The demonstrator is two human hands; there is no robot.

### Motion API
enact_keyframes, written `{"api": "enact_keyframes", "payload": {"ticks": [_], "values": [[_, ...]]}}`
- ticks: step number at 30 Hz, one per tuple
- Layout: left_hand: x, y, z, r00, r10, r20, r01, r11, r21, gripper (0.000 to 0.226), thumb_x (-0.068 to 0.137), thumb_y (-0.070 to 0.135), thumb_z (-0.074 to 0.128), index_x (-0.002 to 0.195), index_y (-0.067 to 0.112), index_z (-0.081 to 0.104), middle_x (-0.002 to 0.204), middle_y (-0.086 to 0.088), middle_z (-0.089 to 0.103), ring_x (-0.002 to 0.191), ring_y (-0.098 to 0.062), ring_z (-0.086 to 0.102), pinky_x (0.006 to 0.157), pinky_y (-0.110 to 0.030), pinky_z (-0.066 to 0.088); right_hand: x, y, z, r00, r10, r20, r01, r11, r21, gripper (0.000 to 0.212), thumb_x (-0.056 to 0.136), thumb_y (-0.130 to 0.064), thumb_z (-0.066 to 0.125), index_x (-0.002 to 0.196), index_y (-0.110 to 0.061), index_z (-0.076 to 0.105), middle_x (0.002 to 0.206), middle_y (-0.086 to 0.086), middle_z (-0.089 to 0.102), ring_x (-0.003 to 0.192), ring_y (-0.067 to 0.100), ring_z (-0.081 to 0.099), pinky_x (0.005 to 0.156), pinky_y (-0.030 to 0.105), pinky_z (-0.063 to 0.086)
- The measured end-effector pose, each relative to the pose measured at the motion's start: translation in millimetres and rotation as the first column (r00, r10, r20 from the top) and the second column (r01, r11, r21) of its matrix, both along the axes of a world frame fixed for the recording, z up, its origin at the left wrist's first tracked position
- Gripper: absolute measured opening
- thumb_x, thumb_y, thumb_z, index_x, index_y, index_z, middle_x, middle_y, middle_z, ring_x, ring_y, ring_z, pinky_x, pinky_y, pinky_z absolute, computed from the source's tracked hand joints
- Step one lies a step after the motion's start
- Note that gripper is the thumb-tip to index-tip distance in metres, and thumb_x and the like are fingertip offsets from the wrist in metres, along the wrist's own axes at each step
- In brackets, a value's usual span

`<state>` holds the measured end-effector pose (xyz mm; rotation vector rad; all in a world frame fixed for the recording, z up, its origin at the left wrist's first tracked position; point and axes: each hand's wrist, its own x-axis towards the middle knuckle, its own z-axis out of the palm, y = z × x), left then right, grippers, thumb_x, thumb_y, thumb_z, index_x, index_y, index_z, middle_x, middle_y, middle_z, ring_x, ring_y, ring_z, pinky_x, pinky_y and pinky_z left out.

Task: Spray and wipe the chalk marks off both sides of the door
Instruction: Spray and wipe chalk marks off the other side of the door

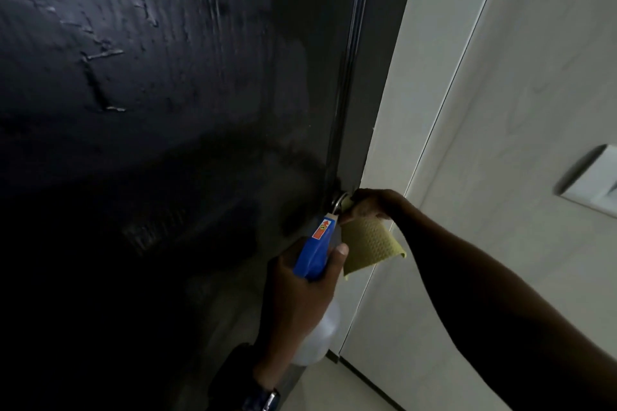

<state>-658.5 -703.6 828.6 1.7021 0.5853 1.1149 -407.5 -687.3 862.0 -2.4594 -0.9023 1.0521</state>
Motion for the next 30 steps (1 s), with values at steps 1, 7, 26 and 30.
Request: {"api": "enact_keyframes", "payload": {"ticks": [1,7,26,30], "values": [[-0.9,-1.0,-1.4,1.0,-0.008,-0.002,0.008,1.0,0.017,0.037,0.078,0.057,0.07,0.071,0.023,0.055,0.059,0.007,0.06,0.047,-0.01,0.059,0.049,-0.012,0.044,-1.2,-1.3,-7.8,0.999,-0.037,0.002,0.037,0.997,0.067,0.059,0.09,-0.017,0.072,0.141,-0.001,0.047,0.139,0.019,0.054,0.132,0.036,0.05,0.112,0.042,0.04],[-2.1,-5.7,-2.2,0.999,-0.006,-0.037,0.006,1.0,-0.008,0.046,0.077,0.062,0.063,0.072,0.016,0.064,0.061,-0.003,0.062,0.056,-0.02,0.063,0.059,-0.035,0.054,-35.4,-12.9,-82.6,0.768,-0.222,0.6,-0.041,0.919,0.393,0.048,0.087,-0.011,0.068,0.131,-0.004,0.051,0.122,0.021,0.056,0.106,0.038,0.058,0.085,0.04,0.049],[17.1,18.2,-11.4,0.992,0.07,-0.105,-0.08,0.992,-0.097,0.049,0.071,0.069,0.063,0.074,0.02,0.065,0.059,0.0,0.062,0.055,-0.015,0.064,0.059,-0.039,0.058,-17.3,-23.4,-44.2,0.852,-0.51,0.121,0.284,0.643,0.712,0.024,0.096,-0.028,0.061,0.113,-0.011,0.059,0.1,0.011,0.067,0.093,0.032,0.063,0.085,0.043,0.051],[19.5,21.1,-12.5,0.99,0.084,-0.109,-0.092,0.993,-0.068,0.046,0.072,0.068,0.064,0.074,0.023,0.065,0.06,0.002,0.064,0.056,-0.012,0.065,0.059,-0.037,0.058,-42.9,2.7,-88.2,0.648,-0.177,0.741,-0.086,0.95,0.302,0.059,0.093,-0.03,0.061,0.14,0.003,0.047,0.136,0.028,0.055,0.13,0.045,0.05,0.112,0.056,0.038]]}}
